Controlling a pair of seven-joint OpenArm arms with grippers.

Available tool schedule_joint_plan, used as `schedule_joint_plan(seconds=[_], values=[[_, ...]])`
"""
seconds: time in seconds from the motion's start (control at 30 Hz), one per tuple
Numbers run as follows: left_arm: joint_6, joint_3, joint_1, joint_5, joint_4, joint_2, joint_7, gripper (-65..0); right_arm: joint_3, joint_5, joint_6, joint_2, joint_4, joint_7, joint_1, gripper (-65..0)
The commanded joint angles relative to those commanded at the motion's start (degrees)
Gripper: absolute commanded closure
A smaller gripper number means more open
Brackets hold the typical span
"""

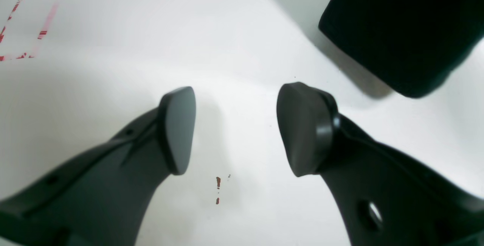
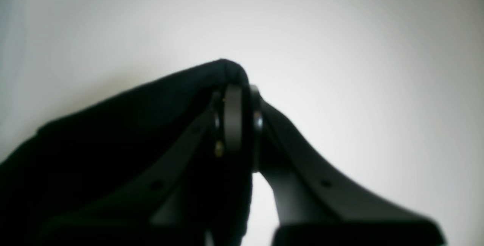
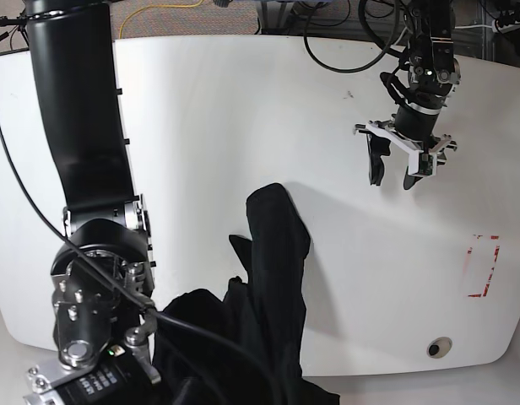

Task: Fold the T-shirt properly
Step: 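Move the left gripper to the hanging shirt and grasp its edge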

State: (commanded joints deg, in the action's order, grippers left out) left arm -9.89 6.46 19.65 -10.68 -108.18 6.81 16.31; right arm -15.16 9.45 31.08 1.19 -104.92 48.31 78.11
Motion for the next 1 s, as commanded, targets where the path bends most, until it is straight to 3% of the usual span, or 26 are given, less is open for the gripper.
schedule_joint_plan(seconds=[0.3, 0.67, 0.87, 1.0], values=[[0.0, -0.18, -0.97, 0.0, 0.18, 0.0, 0.0, -35.3, -0.09, 0.0, -0.09, 0.0, -2.46, 0.0, -2.37, 0.0], [-0.09, -0.53, -10.02, 0.09, 5.27, 0.09, 0.35, -35.6, -1.23, 0.0, -0.18, -0.18, -5.8, 0.0, -6.51, 0.0], [-2.81, -2.64, -16.62, 0.26, 14.59, 0.09, 0.88, -47.4, -1.32, 0.0, -0.26, -1.85, -5.8, 0.0, -7.65, 0.0], [-4.57, -2.99, -21.1, 0.26, 20.66, -0.18, 0.79, -49.9, -1.32, 0.09, -0.26, -2.46, -5.8, 0.0, -7.65, 0.0]])
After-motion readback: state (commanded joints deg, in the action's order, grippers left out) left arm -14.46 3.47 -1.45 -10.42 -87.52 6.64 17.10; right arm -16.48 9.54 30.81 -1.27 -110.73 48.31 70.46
